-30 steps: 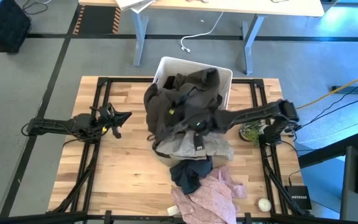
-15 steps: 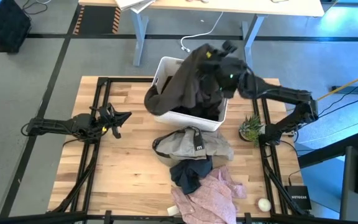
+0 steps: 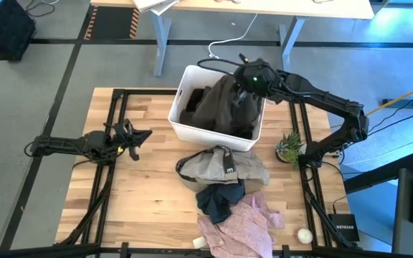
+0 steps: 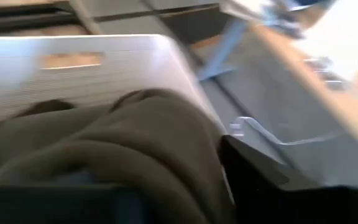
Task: Sort clothes
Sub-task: Put the gray hoodie into the white bin
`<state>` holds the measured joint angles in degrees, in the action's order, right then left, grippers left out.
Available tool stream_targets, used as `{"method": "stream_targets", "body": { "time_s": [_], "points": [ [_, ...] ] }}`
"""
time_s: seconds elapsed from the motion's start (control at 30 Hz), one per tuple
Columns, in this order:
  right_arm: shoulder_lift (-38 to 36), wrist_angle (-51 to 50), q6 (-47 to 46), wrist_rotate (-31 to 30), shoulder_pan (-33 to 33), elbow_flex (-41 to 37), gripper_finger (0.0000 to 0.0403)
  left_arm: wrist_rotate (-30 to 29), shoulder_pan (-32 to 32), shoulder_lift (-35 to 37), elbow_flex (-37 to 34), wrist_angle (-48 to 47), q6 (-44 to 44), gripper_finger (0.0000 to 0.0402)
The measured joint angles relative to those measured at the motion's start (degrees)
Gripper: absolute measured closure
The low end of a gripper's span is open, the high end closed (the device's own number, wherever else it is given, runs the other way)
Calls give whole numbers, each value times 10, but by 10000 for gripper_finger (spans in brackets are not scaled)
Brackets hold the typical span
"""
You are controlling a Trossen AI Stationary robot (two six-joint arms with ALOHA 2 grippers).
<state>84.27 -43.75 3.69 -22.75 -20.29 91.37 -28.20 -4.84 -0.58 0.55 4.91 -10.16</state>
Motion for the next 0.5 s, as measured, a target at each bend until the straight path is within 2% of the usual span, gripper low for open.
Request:
{"method": "stream_targets", "body": {
  "time_s": [0.2,0.33,0.5],
  "points": [
    [-9,-25,-45,89,4,13,186,4,0,0,0,-1,-6,398],
    [-4,-25,-67,94,4,-1,175,4,0,0,0,0,-15,398],
    [40,-22,-71,93,4,-44,174,4,0,0,0,0,-18,398]
  ]
}}
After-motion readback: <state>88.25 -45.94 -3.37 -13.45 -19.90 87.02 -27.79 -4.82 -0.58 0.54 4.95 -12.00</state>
